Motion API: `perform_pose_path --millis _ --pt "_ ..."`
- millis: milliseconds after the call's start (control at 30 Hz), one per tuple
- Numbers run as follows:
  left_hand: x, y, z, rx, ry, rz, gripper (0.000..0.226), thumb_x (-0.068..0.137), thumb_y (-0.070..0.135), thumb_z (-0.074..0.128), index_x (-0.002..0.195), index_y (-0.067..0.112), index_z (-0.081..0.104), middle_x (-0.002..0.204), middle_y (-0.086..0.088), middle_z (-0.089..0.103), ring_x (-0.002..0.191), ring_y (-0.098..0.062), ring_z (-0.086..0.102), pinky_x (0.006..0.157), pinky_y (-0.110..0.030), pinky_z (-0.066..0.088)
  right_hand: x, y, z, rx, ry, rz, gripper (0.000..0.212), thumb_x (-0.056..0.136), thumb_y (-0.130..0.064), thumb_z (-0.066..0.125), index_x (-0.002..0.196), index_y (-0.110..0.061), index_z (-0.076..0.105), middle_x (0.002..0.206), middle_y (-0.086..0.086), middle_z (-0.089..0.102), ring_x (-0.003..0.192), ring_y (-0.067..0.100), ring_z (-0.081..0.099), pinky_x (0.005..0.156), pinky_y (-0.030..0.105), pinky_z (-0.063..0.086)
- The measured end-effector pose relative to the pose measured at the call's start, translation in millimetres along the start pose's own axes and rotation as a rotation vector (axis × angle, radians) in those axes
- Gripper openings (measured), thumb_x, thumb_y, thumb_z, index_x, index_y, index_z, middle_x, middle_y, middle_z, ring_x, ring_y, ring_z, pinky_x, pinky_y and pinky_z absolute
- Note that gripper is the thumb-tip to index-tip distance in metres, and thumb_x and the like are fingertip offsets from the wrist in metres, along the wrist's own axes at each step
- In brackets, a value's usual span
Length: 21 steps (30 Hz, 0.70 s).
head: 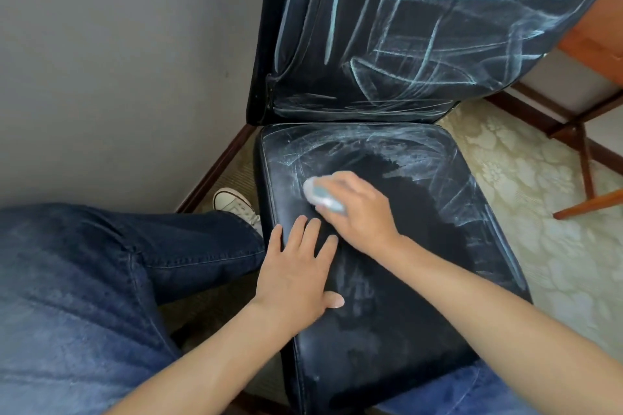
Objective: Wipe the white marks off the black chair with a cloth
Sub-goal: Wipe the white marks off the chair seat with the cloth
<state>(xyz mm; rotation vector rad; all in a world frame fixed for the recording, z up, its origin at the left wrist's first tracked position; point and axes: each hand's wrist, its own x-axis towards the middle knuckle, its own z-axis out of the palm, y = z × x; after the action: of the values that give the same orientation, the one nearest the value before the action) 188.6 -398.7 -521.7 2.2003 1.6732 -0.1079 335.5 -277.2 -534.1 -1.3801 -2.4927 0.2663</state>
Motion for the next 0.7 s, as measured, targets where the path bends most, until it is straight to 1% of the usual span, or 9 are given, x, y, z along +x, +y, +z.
perform_pose_path --millis 100,167,233,300,400,433,533,633,700 --pt "-4.1 6.1 -1.6 -0.012 -0.027 -0.067 0.098 0.094 0.07 0.055 0.165 0.025 0.004 0.17 -0.016 -0.008 0.158 -0.039 -0.011 0.128 -0.059 0.003 2.3 4.6 -20.1 -0.1 -0.116 -0.133 0.037 0.098 -0.06 0.05 0.132 -0.047 0.057 0.125 -0.015 0.061 0.106 0.02 0.063 0.074 0.042 0.056" --pt "-6.3 7.6 -4.2 -0.004 -0.076 -0.105 0.099 0.096 0.071 0.052 0.165 0.027 -0.004 0.17 -0.02 -0.017 0.157 -0.042 -0.018 0.128 -0.061 0.0 31.2 23.0 -29.5 -0.245 -0.138 -0.005 0.031 0.097 -0.06 0.046 0.123 -0.046 0.053 0.114 -0.012 0.063 0.102 0.025 0.061 0.078 0.046 0.053" --pt "-6.3 5.0 -6.8 -0.01 -0.106 -0.131 0.103 0.095 0.074 0.05 0.165 0.027 -0.01 0.169 -0.021 -0.024 0.156 -0.043 -0.023 0.128 -0.061 -0.002 61.5 41.4 -35.5 -0.293 -0.129 0.231 0.021 0.096 -0.048 0.047 0.113 -0.037 0.051 0.108 -0.004 0.059 0.101 0.033 0.056 0.079 0.049 0.05" --pt "-5.6 1.8 -8.7 -0.028 -0.126 -0.13 0.109 0.094 0.075 0.05 0.165 0.024 -0.014 0.169 -0.021 -0.027 0.156 -0.041 -0.025 0.128 -0.059 0.0 78.9 48.0 -33.3 -0.21 -0.121 0.421 0.025 0.096 -0.048 0.046 0.116 -0.034 0.05 0.12 0.001 0.056 0.109 0.038 0.05 0.083 0.051 0.048" --pt "-1.7 -6.8 -16.0 -0.089 -0.13 -0.095 0.111 0.093 0.07 0.059 0.166 0.019 -0.008 0.169 -0.017 -0.019 0.158 -0.037 -0.018 0.13 -0.05 0.007 73.8 20.1 -15.4 -0.1 -0.066 0.488 0.043 0.095 -0.059 0.045 0.131 -0.036 0.05 0.131 0.002 0.05 0.117 0.034 0.044 0.084 0.043 0.041" --pt "-0.1 -11.8 -19.1 -0.124 -0.1 -0.092 0.109 0.092 0.066 0.064 0.165 0.018 -0.001 0.169 -0.014 -0.011 0.158 -0.034 -0.01 0.129 -0.046 0.012 64.6 2.8 -8.7 -0.096 -0.039 0.44 0.045 0.093 -0.062 0.047 0.13 -0.037 0.051 0.128 0.0 0.051 0.116 0.031 0.046 0.083 0.042 0.042" --pt "1.5 -25.7 -24.7 -0.202 0.004 -0.112 0.103 0.087 0.057 0.074 0.161 0.014 0.017 0.165 -0.006 0.009 0.153 -0.025 0.012 0.124 -0.04 0.025 20.5 -38.7 10.5 -0.076 -0.014 0.117 0.042 0.092 -0.063 0.054 0.125 -0.037 0.056 0.113 -0.008 0.053 0.104 0.02 0.052 0.071 0.038 0.051" --pt "-2.1 -25.8 -22.4 -0.173 0.0 -0.121 0.1 0.09 0.052 0.074 0.161 0.012 0.016 0.161 -0.005 0.013 0.152 -0.023 0.014 0.125 -0.045 0.025 15.3 -28.6 6.1 -0.128 -0.016 -0.108 0.039 0.094 -0.062 0.057 0.123 -0.036 0.06 0.106 -0.01 0.055 0.095 0.018 0.056 0.057 0.034 0.049" --pt "-3.8 -24.5 -21.8 -0.162 -0.001 -0.126 0.097 0.091 0.051 0.072 0.159 0.012 0.016 0.16 -0.006 0.013 0.152 -0.024 0.013 0.124 -0.046 0.025 39.8 -11.3 1.4 -0.262 -0.016 -0.156 0.041 0.094 -0.062 0.057 0.125 -0.035 0.059 0.11 -0.007 0.057 0.097 0.023 0.058 0.058 0.035 0.048"
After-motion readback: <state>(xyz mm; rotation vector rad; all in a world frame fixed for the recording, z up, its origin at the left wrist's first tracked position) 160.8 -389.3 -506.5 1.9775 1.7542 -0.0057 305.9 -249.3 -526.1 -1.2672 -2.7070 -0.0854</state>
